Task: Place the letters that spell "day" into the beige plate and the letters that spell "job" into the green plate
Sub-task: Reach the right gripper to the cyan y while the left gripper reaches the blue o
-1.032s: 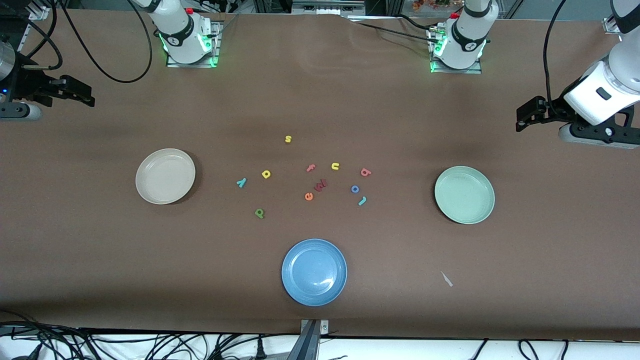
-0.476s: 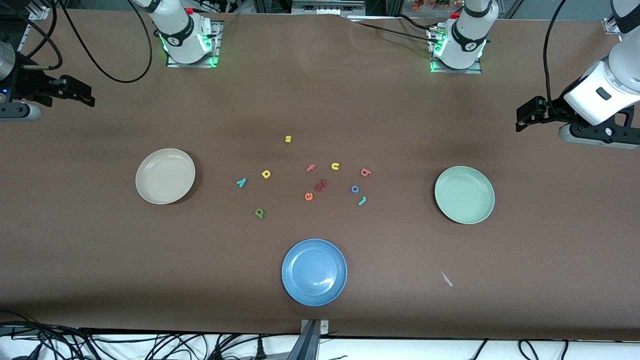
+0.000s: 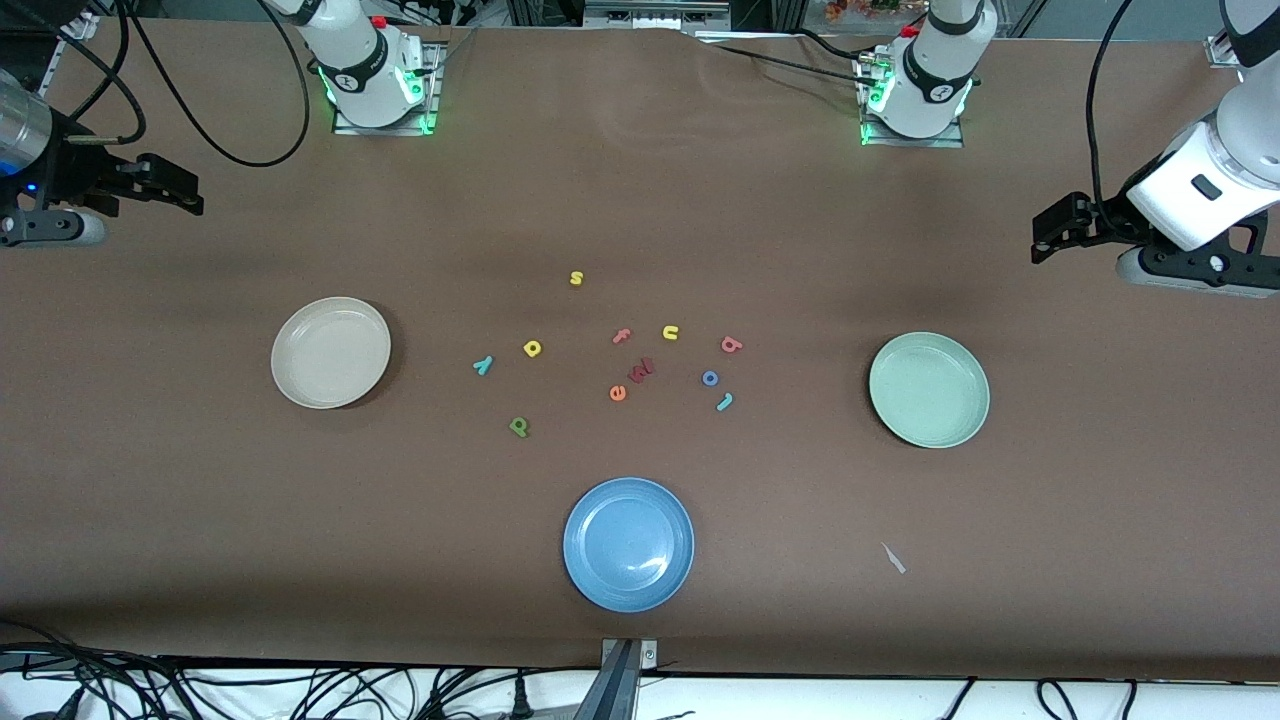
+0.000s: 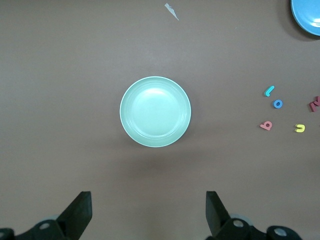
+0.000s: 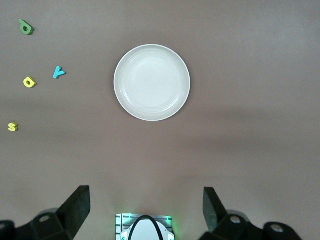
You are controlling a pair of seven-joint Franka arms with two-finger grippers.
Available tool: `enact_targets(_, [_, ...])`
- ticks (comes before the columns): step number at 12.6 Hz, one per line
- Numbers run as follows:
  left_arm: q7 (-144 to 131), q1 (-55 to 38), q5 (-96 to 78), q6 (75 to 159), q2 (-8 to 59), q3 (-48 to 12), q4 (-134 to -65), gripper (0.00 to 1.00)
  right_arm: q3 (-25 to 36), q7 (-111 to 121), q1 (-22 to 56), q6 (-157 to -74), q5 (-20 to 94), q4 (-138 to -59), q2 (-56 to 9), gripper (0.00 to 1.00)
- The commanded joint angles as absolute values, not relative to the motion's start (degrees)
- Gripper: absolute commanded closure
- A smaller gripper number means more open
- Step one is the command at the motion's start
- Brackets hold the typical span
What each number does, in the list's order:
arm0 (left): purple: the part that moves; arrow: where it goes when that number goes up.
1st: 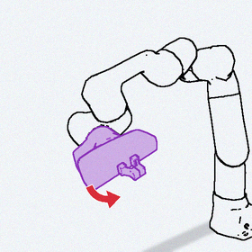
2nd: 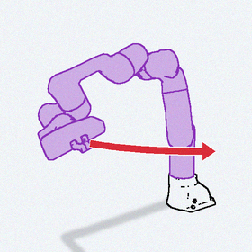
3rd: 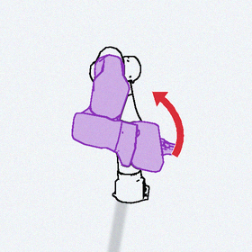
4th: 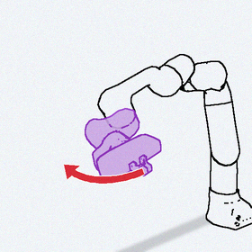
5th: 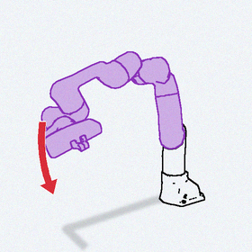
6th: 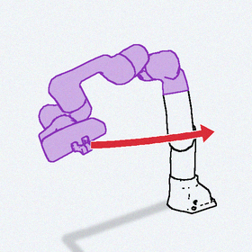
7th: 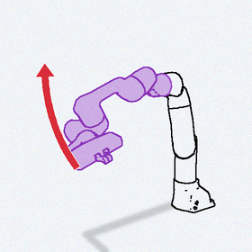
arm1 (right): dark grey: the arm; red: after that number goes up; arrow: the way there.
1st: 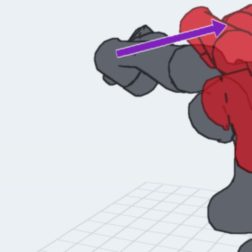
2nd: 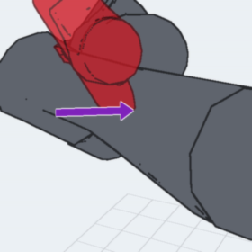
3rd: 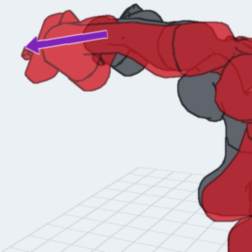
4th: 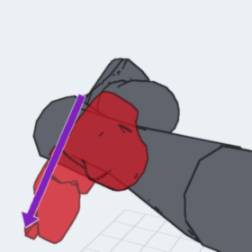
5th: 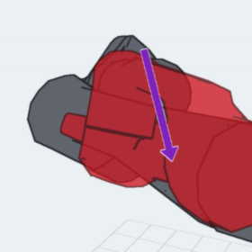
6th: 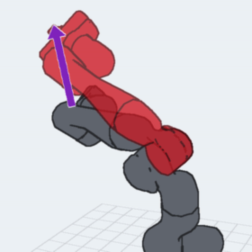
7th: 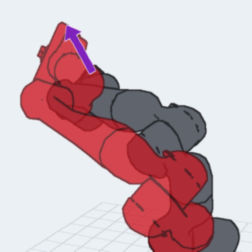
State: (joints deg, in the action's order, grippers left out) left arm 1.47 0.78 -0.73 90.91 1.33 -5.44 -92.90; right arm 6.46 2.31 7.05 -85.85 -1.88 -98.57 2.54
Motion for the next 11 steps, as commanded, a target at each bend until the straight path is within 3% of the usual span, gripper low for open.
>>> enact_targets(1, [1.7,0.1,-0.2,90.2,2.8,-5.5,-91.6,0.0,6.3,2.5,7.2,-84.7,-1.2,-97.6,1.0,0.0])
enact_targets(7, [1.5,-6.8,-0.4,90.8,7.3,-5.9,-91.5,0.0,6.3,-7.6,11.0,-87.4,1.0,-98.0,-1.7,0.0])
enact_targets(11, [-4.0,-13.3,-0.4,94.6,11.4,-5.9,-91.5,0.0,6.3,-33.5,18.6,-97.9,2.1,-101.1,-4.1,0.0])
